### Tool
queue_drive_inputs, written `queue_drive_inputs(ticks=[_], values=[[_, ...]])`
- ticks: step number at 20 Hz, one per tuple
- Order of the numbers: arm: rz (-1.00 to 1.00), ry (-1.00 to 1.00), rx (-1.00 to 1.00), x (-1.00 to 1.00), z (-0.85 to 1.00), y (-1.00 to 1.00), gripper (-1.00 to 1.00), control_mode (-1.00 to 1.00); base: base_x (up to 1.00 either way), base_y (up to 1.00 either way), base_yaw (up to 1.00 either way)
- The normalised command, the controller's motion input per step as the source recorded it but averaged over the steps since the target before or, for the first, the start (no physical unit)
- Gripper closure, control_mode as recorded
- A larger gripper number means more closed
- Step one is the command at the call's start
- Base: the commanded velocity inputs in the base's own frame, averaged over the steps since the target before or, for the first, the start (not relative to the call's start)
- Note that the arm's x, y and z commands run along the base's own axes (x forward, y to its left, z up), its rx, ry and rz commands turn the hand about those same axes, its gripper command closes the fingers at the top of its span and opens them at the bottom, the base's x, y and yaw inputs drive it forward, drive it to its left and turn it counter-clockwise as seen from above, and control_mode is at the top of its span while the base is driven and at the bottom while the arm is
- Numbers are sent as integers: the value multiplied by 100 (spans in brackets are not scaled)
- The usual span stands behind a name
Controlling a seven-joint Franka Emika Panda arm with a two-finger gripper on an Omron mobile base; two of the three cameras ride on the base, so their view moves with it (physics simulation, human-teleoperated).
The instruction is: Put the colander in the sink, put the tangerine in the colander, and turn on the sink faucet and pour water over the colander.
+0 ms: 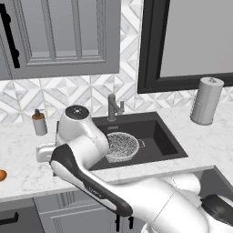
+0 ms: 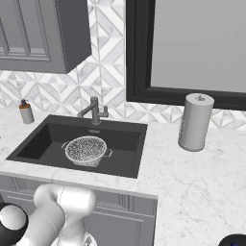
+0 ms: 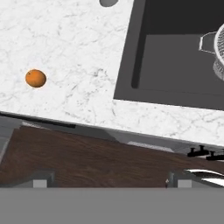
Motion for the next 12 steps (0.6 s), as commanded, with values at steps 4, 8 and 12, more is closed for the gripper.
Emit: queue_drive_inputs(ticks=[4,8,12], values=[[9,0,-3,14,-14,76,-100,-100,0,0,0],[9,1,-2,22,-22,63,-100,-100,0,0,0],[6,1,-1,23,-44,63,-100,-100,0,0,0]])
